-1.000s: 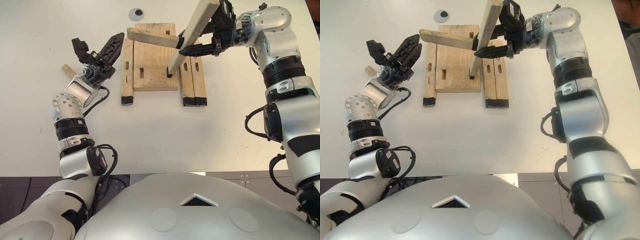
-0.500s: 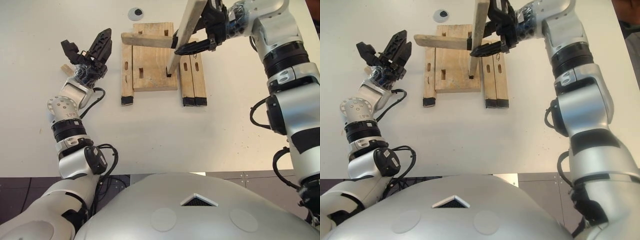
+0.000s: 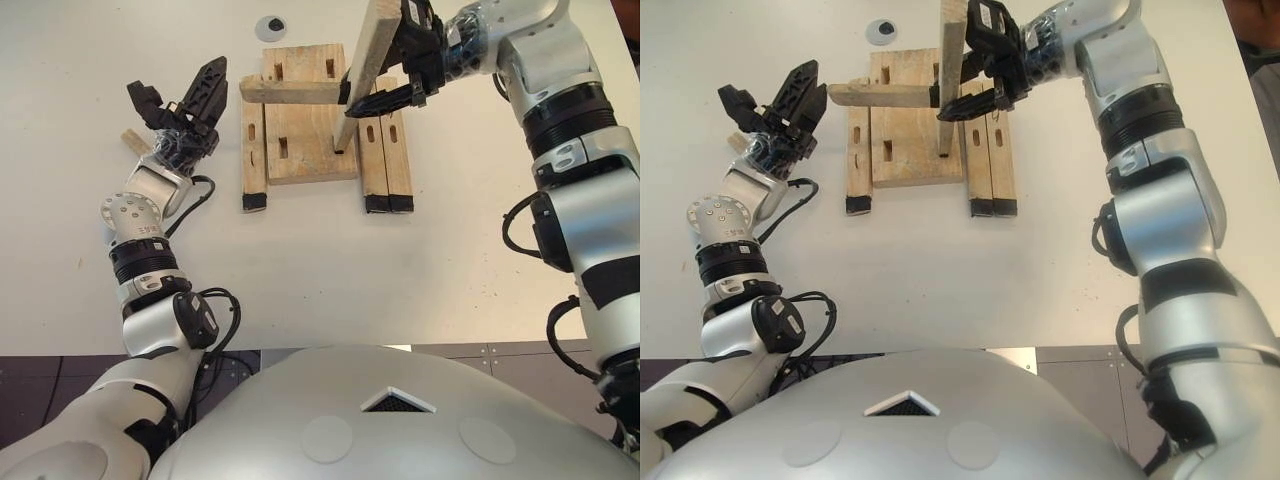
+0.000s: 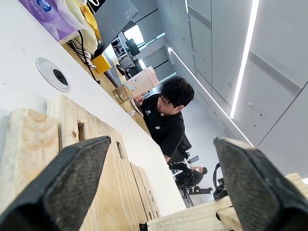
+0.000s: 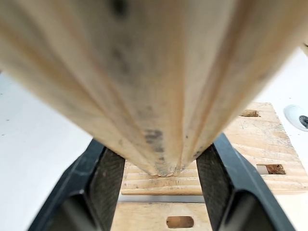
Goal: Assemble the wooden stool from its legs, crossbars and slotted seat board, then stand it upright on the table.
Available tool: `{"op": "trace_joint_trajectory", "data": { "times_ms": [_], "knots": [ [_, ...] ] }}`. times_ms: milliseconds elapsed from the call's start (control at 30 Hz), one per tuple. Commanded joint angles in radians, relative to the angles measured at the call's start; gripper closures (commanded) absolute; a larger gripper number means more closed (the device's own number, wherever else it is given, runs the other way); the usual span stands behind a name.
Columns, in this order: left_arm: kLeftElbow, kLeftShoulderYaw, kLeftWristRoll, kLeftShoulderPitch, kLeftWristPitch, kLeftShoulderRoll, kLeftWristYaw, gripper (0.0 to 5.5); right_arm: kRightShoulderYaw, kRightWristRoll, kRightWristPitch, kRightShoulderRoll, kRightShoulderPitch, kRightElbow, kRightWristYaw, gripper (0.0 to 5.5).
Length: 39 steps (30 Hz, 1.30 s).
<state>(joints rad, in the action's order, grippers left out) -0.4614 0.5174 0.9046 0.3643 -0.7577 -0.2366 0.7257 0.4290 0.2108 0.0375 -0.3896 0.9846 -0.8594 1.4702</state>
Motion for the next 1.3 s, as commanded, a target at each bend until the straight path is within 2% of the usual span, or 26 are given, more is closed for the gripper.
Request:
{"op": "trace_joint_trajectory", "data": {
  "times_ms": [33, 133, 400, 600, 667, 833, 1000, 1100, 1200, 1300],
  "knots": [
    [-0.008, 0.0, -0.009, 0.016, 0.015, -0.01, -0.016, 1.56, 0.109, -0.093, 0.165, -0.084, -0.206, 0.099, 0.12, 3.46],
    [-0.023, -0.004, -0.017, 0.023, 0.015, -0.022, -0.011, 1.56, 0.129, -0.096, 0.199, -0.091, -0.256, 0.156, 0.085, 3.46],
    [-0.027, -0.028, -0.035, 0.029, -0.002, -0.031, -0.005, 1.56, 0.186, -0.155, 0.208, -0.058, -0.355, 0.116, -0.014, 3.46],
    [-0.011, -0.05, -0.045, 0.021, -0.001, -0.035, 0.021, 1.56, 0.111, -0.109, 0.194, -0.087, -0.344, 0.263, -0.102, 3.46],
    [-0.005, -0.054, -0.046, 0.018, 0.003, -0.03, 0.024, 1.56, 0.08, -0.088, 0.193, -0.101, -0.312, 0.311, -0.136, 2.88],
    [-0.005, -0.05, -0.041, 0.012, 0.012, -0.034, 0.027, 1.56, -0.003, -0.085, 0.247, -0.157, -0.286, 0.468, -0.132, 2.17],
    [-0.004, -0.044, -0.041, 0.006, 0.014, -0.04, 0.03, 1.56, -0.069, -0.094, 0.267, -0.285, -0.363, 0.601, -0.116, 1.34],
    [0.008, -0.041, -0.039, -0.008, 0.014, -0.038, 0.031, 1.56, -0.259, -0.074, 0.291, -0.24, -0.459, 0.663, -0.394, 1.32],
    [0.024, -0.036, -0.033, -0.027, 0.009, -0.038, 0.027, 1.56, -0.416, -0.01, 0.616, -0.1, -0.543, 0.8, -0.685, 1.32],
    [0.033, -0.033, -0.029, -0.037, 0.004, -0.037, 0.02, 1.56, -0.513, 0.008, 0.792, 0.058, -0.63, 0.918, -0.931, 1.32]
  ]
}}
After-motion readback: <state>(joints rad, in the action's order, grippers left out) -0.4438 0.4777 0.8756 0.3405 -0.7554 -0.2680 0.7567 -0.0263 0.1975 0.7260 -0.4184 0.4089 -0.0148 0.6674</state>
